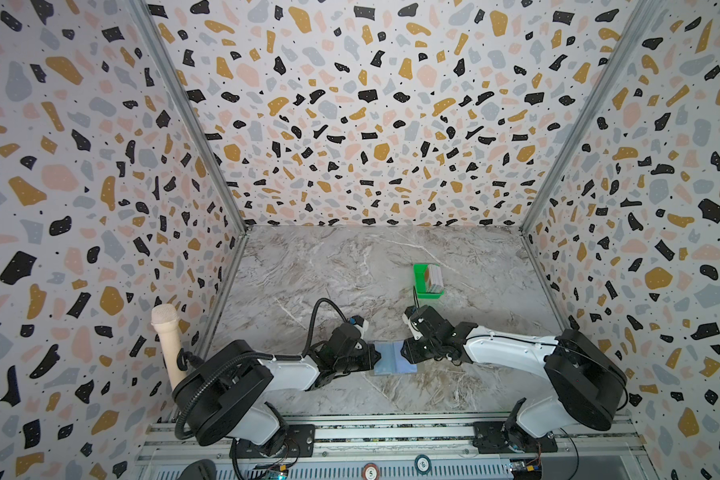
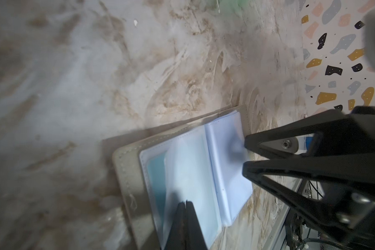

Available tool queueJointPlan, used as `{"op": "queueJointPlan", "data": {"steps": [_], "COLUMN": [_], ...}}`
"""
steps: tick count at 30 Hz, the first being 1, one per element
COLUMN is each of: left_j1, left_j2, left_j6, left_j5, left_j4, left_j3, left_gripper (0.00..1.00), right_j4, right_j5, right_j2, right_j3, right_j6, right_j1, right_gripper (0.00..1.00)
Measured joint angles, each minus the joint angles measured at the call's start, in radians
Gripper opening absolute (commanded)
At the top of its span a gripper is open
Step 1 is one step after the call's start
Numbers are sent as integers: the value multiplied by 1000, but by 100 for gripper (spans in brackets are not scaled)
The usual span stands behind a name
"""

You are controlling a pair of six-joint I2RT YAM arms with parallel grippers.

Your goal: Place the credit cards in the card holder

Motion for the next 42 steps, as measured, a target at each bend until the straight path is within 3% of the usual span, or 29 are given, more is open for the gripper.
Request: {"op": "queueJointPlan", "data": {"steps": [3,9,13,14,18,23,24,30,42], "left_j1": [0,0,0,0,0,0,0,0,1], "left_j2": [-13,-182,-300,-320,-363,-401,-408,-444,-446], "left_j6": [0,4,23,29,40,42,43,53,62], "left_j5": [-3,-32,-70,-76,-96,-100,-100,-108,-111], "left_j4": [4,-42,-64,-71,-82,-82,-82,-80,-55], "left_j3": [-10,-17,-10,-10,-18,-72,-83,-110,-150], "left_gripper": [0,21,30,33,38,44,46,47,47], "right_j4": [3,-103,-148,-158,-189,-242,-257,-328,-459], "right_j5": [9,95,182,214,309,362,368,394,422], "right_j2": [-2,-51,-51,-36,75,260,295,462,694], "right_j3": [1,115,272,314,447,583,614,793,1030], "right_j6": [3,-29,-90,-106,-163,-223,-232,-263,-297], "right_j1": [0,-8,-92,-120,-219,-333,-353,-428,-425], "right_gripper": [44,56,64,72,77,91,99,99,99]}}
